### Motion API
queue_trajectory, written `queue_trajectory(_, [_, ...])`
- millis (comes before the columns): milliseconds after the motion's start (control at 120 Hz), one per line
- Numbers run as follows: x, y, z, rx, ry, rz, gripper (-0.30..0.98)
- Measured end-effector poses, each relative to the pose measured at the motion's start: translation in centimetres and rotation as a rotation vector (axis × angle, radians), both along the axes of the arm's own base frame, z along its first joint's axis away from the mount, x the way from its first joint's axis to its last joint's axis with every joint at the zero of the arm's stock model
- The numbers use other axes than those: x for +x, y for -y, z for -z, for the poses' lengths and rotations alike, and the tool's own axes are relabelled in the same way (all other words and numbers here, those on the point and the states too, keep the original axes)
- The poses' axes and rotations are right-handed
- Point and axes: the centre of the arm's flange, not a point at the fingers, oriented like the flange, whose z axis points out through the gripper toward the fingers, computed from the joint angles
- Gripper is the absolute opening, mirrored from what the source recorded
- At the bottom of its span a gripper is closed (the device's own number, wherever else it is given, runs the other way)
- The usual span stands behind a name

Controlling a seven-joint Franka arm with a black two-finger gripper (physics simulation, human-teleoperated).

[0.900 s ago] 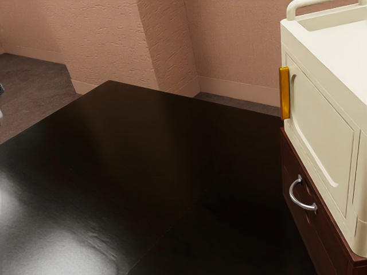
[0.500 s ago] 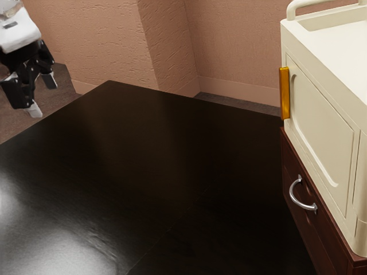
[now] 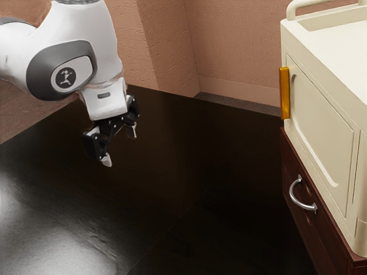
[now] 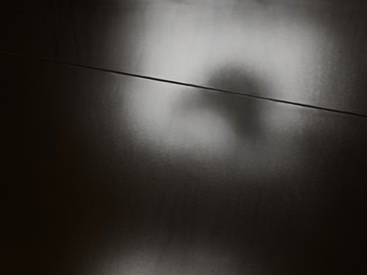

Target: Pull the drawer handle with one arm to open the drawer

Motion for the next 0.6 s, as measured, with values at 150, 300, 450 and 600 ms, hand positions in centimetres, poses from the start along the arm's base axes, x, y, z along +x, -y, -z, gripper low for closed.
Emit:
queue_trajectory(150, [1.4, 1.8, 3.8, -0.056, 0.026, 0.091, 0.69])
queue_trajectory(300, [1.8, 6.3, 5.1, -0.078, 0.076, 0.229, 0.69])
queue_trajectory(450, [1.4, 10.5, 6.9, -0.113, 0.12, 0.361, 0.69])
queue_trajectory(600, [1.0, 13.5, 8.2, -0.129, 0.182, 0.466, 0.69])
